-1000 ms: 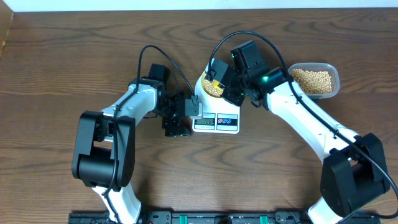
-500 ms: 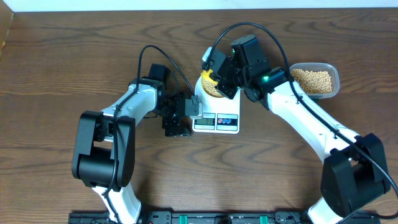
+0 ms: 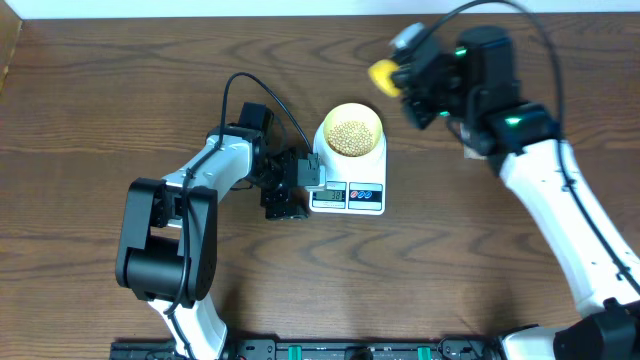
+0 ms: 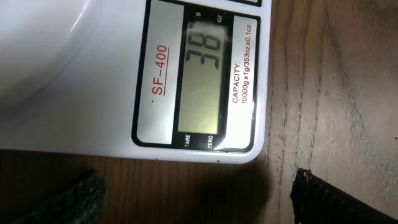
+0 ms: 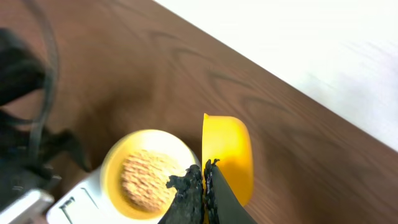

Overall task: Scoop item into bowl and weigh 50g on scale
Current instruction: 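Tilt the scoop to pour soybeans into the yellow bowl, then carry the empty yellow scoop right into the soybean tub with the right gripper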

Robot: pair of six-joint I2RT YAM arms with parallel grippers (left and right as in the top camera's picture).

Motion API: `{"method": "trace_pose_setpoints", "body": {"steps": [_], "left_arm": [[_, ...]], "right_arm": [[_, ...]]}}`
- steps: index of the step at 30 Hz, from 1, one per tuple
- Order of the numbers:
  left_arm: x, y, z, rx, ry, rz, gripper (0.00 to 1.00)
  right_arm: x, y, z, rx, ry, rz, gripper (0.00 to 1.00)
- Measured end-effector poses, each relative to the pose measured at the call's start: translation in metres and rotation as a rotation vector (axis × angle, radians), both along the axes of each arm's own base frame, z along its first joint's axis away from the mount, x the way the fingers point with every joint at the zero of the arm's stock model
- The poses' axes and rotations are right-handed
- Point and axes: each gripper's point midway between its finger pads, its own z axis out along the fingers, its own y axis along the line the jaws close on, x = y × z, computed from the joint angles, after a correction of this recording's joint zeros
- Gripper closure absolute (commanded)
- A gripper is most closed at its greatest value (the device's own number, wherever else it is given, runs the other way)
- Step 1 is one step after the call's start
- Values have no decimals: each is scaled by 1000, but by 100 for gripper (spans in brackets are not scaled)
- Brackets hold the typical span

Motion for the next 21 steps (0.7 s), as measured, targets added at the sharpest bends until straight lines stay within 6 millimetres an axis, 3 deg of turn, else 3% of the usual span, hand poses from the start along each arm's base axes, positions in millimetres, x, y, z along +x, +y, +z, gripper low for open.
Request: {"method": "trace_pose_setpoints", "body": {"steps": [13, 21], "left_arm": [[0, 0, 0, 0, 0, 0, 2], [0, 0, 0, 0, 0, 0, 2]], "right_arm": [[20, -123, -35, -23, 153, -296, 99], [31, -170, -70, -46, 230, -411, 99]]}}
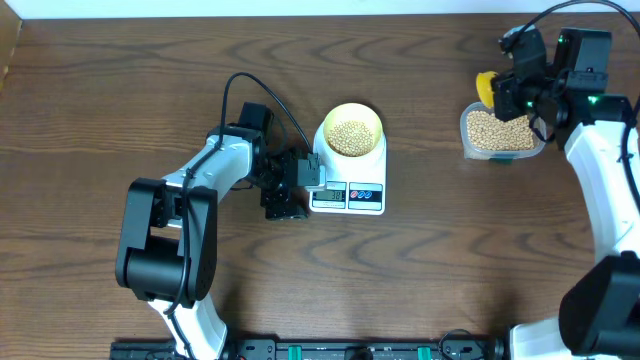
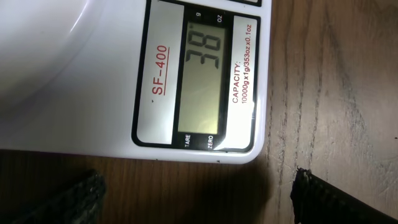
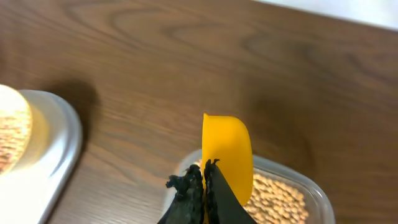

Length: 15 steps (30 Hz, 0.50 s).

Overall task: Scoop item into bowl and weigh 50g on scale
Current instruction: 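Carry the empty yellow scoop right into the soybean tub with the right gripper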

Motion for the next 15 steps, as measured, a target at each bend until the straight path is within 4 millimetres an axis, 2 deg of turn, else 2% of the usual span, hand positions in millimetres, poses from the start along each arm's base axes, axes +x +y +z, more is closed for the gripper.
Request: {"method": "trace_pose_setpoints", "body": {"steps": [7, 15], "left_arm": [[0, 0, 0, 0, 0, 0, 2], [0, 0, 0, 0, 0, 0, 2]], "right_arm": [[4, -37, -34, -48, 81, -99, 99], [-7, -63, -58, -110, 173, -179, 99]]}}
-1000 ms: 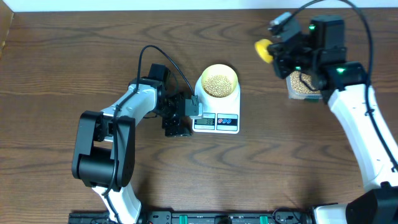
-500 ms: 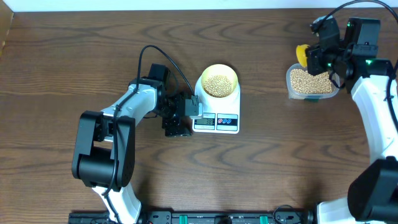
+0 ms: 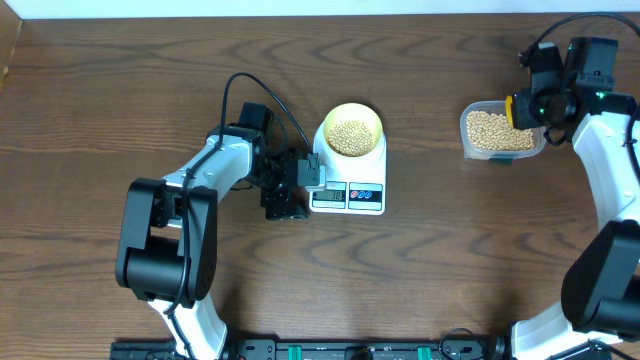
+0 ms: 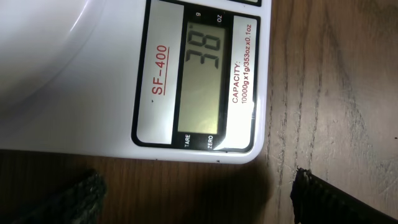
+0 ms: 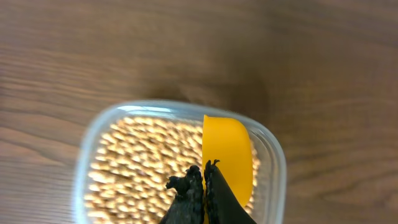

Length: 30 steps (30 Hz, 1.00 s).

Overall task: Scoop item into bowl and weigh 50g on scale
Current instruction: 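Carry the empty yellow scoop right into the soybean tub with the right gripper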

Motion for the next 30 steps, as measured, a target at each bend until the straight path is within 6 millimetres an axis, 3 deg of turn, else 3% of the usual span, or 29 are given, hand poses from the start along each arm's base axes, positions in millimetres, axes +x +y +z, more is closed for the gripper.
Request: {"method": "trace_pose_setpoints", "body": {"steps": [5, 13, 17, 23, 30], "left_arm": [[0, 0, 0, 0, 0, 0, 2], [0, 0, 0, 0, 0, 0, 2], [0, 0, 0, 0, 0, 0, 2], [0, 0, 0, 0, 0, 0, 2], [0, 0, 0, 0, 0, 0, 3]], "right_arm": [[-1, -8, -29, -5, 68, -28, 99], [6, 15, -46, 160, 99, -25, 99], [5, 24, -46, 233, 102, -11, 99], [4, 10, -41, 264, 87, -46, 99], [0, -13, -8, 315, 15, -141, 99]]}}
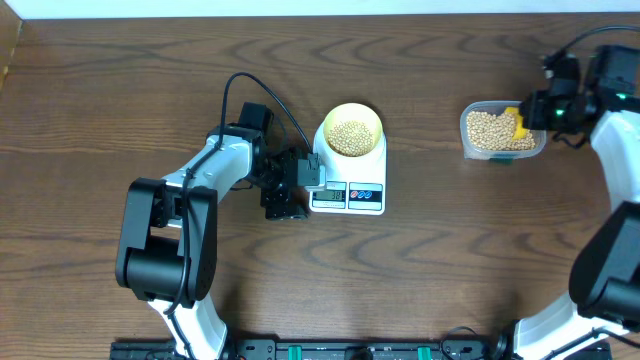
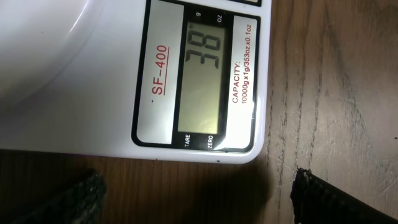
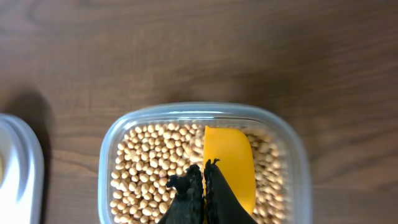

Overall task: Scoop item into bowl and weigh 50g on scale
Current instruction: 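Carry the empty yellow scoop right into the soybean tub with the right gripper, then scoop soybeans and lift the scoop out of the tub with the right gripper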

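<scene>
A yellow bowl [image 1: 353,130] of beans sits on the white scale [image 1: 348,196]; its display [image 2: 205,84] reads 38. My left gripper [image 2: 196,199] stands open just before the scale's front corner, nothing between its fingers. At the far right a clear tub of beans [image 1: 488,133] [image 3: 155,168] rests on the table. My right gripper [image 3: 204,186] is shut on a yellow scoop [image 3: 229,165], whose bowl lies down among the beans in the tub [image 1: 517,122].
The brown wooden table [image 1: 450,260] carries only the scale and the tub. A black cable [image 1: 245,85] loops over the left arm behind the scale. The table's far edge runs along the top of the overhead view.
My right gripper has shifted slightly right and lowered the scoop, so its bowl now sits among the beans. The scale still reads 38 and the left arm has not moved.
The right gripper held the scoop beside the bowl on the scale, which read 38. Then it was at the tub's far edge, then above the tub, and now the scoop is in the beans. The left gripper stayed open by the scale.
</scene>
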Robot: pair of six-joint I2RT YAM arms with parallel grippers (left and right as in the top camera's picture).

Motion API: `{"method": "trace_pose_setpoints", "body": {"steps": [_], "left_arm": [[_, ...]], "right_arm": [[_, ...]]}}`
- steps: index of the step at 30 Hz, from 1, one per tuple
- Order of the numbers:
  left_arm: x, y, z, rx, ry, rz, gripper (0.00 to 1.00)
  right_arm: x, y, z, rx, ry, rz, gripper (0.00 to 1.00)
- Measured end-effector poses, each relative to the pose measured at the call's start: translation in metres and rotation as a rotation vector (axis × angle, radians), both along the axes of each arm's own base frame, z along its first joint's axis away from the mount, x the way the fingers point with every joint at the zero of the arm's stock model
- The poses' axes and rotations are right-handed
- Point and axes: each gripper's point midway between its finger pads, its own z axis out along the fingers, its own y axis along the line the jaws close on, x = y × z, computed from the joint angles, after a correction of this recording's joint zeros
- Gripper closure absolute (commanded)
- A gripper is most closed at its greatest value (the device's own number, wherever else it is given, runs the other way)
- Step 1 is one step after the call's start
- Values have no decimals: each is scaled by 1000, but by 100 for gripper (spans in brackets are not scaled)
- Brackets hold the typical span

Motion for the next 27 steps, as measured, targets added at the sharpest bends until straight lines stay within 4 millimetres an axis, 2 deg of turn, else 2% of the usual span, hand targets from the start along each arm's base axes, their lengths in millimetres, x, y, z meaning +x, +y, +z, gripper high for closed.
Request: {"method": "trace_pose_setpoints", "body": {"steps": [7, 21, 27], "left_arm": [[0, 0, 0, 0, 0, 0, 2], [0, 0, 0, 0, 0, 0, 2], [0, 0, 0, 0, 0, 0, 2]], "right_arm": [[-9, -25, 10, 108, -8, -101, 99], [-19, -43, 37, 366, -104, -96, 99], [-21, -39, 48, 442, -137, -69, 99]]}}
